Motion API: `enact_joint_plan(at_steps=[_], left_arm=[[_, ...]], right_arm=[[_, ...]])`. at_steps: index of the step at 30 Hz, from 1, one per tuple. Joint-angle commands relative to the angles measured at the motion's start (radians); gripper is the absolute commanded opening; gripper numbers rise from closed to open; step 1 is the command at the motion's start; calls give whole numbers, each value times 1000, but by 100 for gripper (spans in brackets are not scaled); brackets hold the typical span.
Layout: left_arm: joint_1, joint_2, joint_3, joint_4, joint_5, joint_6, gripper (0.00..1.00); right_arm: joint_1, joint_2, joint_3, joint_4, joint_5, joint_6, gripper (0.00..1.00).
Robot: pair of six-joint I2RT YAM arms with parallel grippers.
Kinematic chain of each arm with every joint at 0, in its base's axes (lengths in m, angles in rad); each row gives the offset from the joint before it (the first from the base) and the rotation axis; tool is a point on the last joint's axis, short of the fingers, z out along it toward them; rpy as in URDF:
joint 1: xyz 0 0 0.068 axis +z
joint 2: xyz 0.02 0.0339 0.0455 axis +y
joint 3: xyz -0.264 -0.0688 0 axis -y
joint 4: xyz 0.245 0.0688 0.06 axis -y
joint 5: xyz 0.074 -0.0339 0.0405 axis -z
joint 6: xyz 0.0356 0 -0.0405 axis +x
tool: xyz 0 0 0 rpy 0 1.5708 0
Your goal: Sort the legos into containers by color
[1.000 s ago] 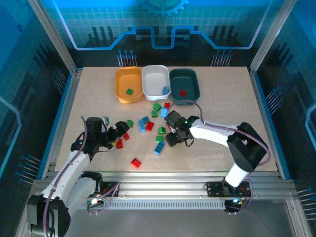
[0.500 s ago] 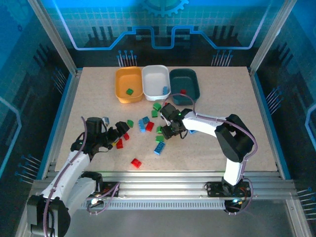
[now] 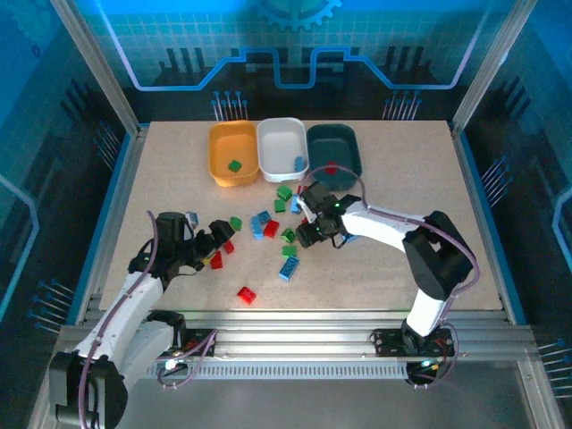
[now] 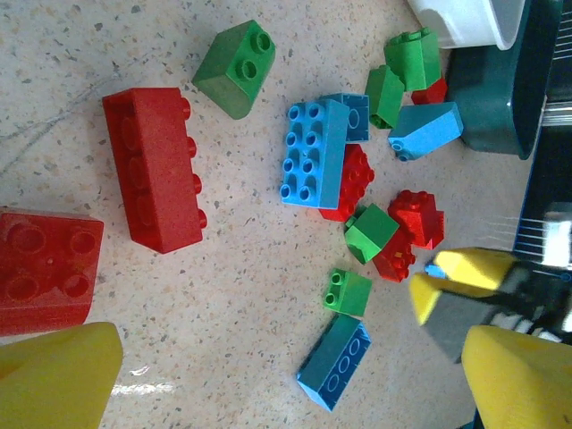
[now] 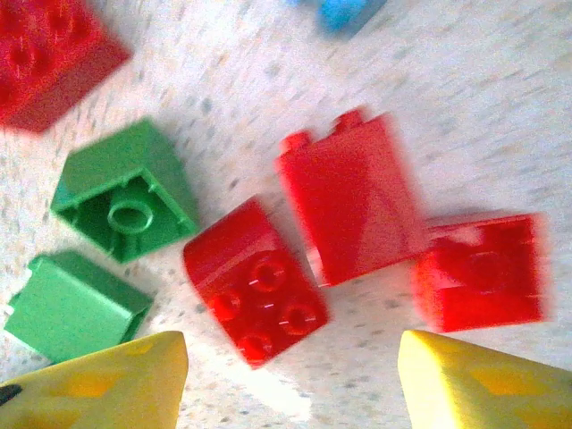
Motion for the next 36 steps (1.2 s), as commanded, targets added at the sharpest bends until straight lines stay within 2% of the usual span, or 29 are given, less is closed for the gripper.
enact_joint_plan(at_steps=[1, 9, 14, 17, 24, 30, 33, 36], left_arm=[[-8, 2, -4, 5, 30, 3, 99], [-11, -4, -1, -11, 36, 8, 99], [-11, -3, -1, -16, 40, 9, 99], [-10, -2, 0, -19, 40, 10, 99], [-11, 19, 14, -12, 43, 10, 99], [-16, 25, 46, -36, 50, 5, 99], [-56, 37, 76, -47, 34, 2, 99], [-122, 82, 110, -49, 7, -2, 99]], right_arm=[[-18, 12, 81, -15, 66, -9, 65], [-37, 198, 225, -58, 64, -92, 64], [-39, 239, 228, -65, 28, -113, 63], [-40, 239, 204, -55, 40, -106, 61], [-61, 214, 189, 4, 62, -54, 38], [-73, 103, 210, 19, 71, -23, 34], [-131, 45, 225, 36, 79, 10, 34], [-222, 64, 274, 36, 58, 51, 34]])
